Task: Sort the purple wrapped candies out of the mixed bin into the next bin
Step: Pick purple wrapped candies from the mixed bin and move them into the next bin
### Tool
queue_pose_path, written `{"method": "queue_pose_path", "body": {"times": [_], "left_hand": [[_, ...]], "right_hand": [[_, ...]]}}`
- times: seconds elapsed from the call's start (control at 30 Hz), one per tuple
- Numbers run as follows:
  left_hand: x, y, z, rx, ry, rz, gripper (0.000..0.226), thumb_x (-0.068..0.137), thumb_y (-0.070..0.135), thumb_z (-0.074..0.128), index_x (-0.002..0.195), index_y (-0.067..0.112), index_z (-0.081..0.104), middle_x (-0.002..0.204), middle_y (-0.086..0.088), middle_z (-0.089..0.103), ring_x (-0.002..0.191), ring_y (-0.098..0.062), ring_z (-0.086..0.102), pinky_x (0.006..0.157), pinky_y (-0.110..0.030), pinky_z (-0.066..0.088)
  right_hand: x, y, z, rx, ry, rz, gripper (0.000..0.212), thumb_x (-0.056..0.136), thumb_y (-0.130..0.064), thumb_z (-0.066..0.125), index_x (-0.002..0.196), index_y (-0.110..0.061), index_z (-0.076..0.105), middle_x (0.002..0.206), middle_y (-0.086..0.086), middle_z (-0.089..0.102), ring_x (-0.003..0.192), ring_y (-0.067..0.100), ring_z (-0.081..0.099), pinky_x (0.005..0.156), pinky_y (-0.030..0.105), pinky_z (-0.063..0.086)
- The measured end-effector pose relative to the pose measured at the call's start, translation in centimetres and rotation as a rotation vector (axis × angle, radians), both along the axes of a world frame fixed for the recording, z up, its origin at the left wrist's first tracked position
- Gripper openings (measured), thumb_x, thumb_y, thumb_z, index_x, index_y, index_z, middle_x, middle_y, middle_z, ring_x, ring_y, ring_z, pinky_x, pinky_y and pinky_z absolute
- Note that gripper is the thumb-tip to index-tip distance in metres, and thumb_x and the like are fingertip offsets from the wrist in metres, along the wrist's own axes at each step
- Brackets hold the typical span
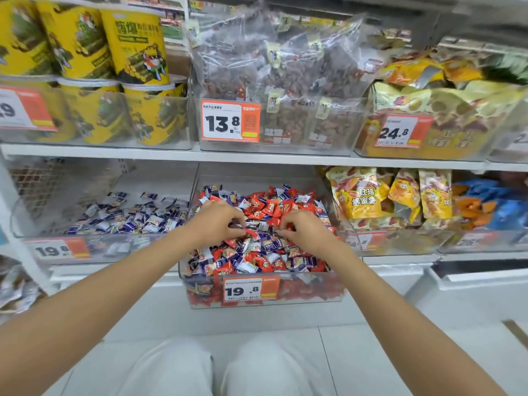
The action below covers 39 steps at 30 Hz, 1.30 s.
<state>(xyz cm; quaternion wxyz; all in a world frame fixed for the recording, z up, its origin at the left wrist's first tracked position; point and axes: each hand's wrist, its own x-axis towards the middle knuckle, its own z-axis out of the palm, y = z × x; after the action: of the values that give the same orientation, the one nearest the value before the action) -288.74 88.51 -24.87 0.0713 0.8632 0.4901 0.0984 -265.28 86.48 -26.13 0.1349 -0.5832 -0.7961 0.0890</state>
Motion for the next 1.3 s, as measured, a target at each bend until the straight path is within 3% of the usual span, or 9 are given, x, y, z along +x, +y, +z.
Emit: {"method": "queue_pose_path", "body": {"times": [0.13,0.23,0.4,0.63,0.73,0.9,1.03,1.17,1.3], "left_hand": [[-1.0,0.0,-0.5,-0.030,-0.107,-0.008,0.015,0.093,0.038,0.058,0.104,0.035,0.068,0.086,-0.004,0.068,0.087,-0.017,0.052,0.084,-0.035,0.039],[-0.9,-0.3,-0.9,-0.146,-0.074,-0.094,0.013,0.089,0.048,0.061,0.101,0.044,0.062,0.095,0.006,0.065,0.100,-0.014,0.046,0.084,-0.035,0.034],[0.6,-1.1,-0.8,-0.125,0.152,-0.126,0.045,0.077,0.057,0.069,0.118,0.041,0.059,0.101,0.017,0.049,0.104,-0.011,0.039,0.096,-0.038,0.030],[0.5,-0.4,-1.2,-0.135,-0.052,-0.059,0.015,0.080,0.045,0.072,0.089,0.033,0.072,0.089,0.015,0.059,0.098,-0.012,0.048,0.102,-0.040,0.027],[0.3,-0.6,-1.4,-0.132,-0.074,-0.074,0.012,0.080,0.043,0.073,0.083,0.031,0.072,0.089,0.011,0.065,0.094,-0.011,0.055,0.102,-0.042,0.034],[-0.2,-0.8,-1.1,-0.258,-0.326,-0.041,0.009,0.080,0.033,0.077,0.088,0.037,0.073,0.085,0.004,0.072,0.069,-0.019,0.062,0.077,-0.038,0.055],[0.9,-1.0,-0.7,-0.265,-0.390,-0.051,0.017,0.086,0.026,0.072,0.103,0.026,0.072,0.084,0.005,0.073,0.039,-0.015,0.041,0.046,-0.015,0.040],[1.4,-0.5,-1.3,-0.230,-0.430,-0.029,0.022,0.095,0.024,0.060,0.107,0.041,0.065,0.118,0.015,0.064,0.078,-0.033,0.067,0.072,-0.042,0.059],[2.0,0.3,-1.3,-0.110,-0.326,0.044,0.031,0.091,0.031,0.065,0.121,0.029,0.063,0.120,0.005,0.057,0.098,-0.011,0.057,0.093,-0.035,0.047]], "right_hand": [[0.6,-0.4,0.2,0.137,-0.086,-0.041,0.025,0.088,-0.003,0.061,0.106,-0.015,0.074,0.107,0.002,0.060,0.105,0.020,0.049,0.095,0.036,0.043],[-0.9,-1.6,0.9,-0.108,0.140,0.047,0.020,0.091,-0.021,0.065,0.108,-0.015,0.073,0.101,-0.001,0.067,0.089,0.012,0.060,0.082,0.028,0.053],[-3.0,-0.4,-1.2,-0.353,-0.035,0.086,0.067,0.087,-0.054,0.063,0.138,-0.014,0.048,0.135,0.006,0.055,0.118,0.026,0.054,0.100,0.043,0.046],[-2.5,0.6,-0.8,-0.369,0.211,0.102,0.027,0.081,-0.025,0.079,0.096,-0.019,0.057,0.086,-0.005,0.052,0.074,0.016,0.049,0.069,0.032,0.043],[-1.2,0.1,-0.8,-0.361,0.365,0.075,0.024,0.083,-0.010,0.075,0.096,-0.016,0.056,0.092,0.002,0.052,0.076,0.019,0.047,0.068,0.033,0.043],[1.7,-1.1,0.8,-0.225,0.465,0.005,0.031,0.092,-0.011,0.065,0.119,-0.026,0.063,0.130,-0.001,0.057,0.108,0.021,0.060,0.086,0.031,0.050],[2.5,-1.3,2.0,-0.176,0.473,-0.052,0.024,0.098,-0.012,0.054,0.121,-0.019,0.060,0.128,-0.007,0.054,0.084,0.004,0.059,0.070,0.015,0.044],[2.5,-1.4,2.1,-0.354,0.798,-0.114,0.020,0.099,-0.007,0.048,0.117,-0.012,0.055,0.119,0.006,0.056,0.097,0.022,0.066,0.072,0.024,0.056],[2.1,-1.6,2.2,-0.482,1.041,-0.189,0.017,0.097,0.000,0.037,0.100,-0.009,0.051,0.109,0.013,0.057,0.100,0.028,0.070,0.069,0.029,0.056]]}}
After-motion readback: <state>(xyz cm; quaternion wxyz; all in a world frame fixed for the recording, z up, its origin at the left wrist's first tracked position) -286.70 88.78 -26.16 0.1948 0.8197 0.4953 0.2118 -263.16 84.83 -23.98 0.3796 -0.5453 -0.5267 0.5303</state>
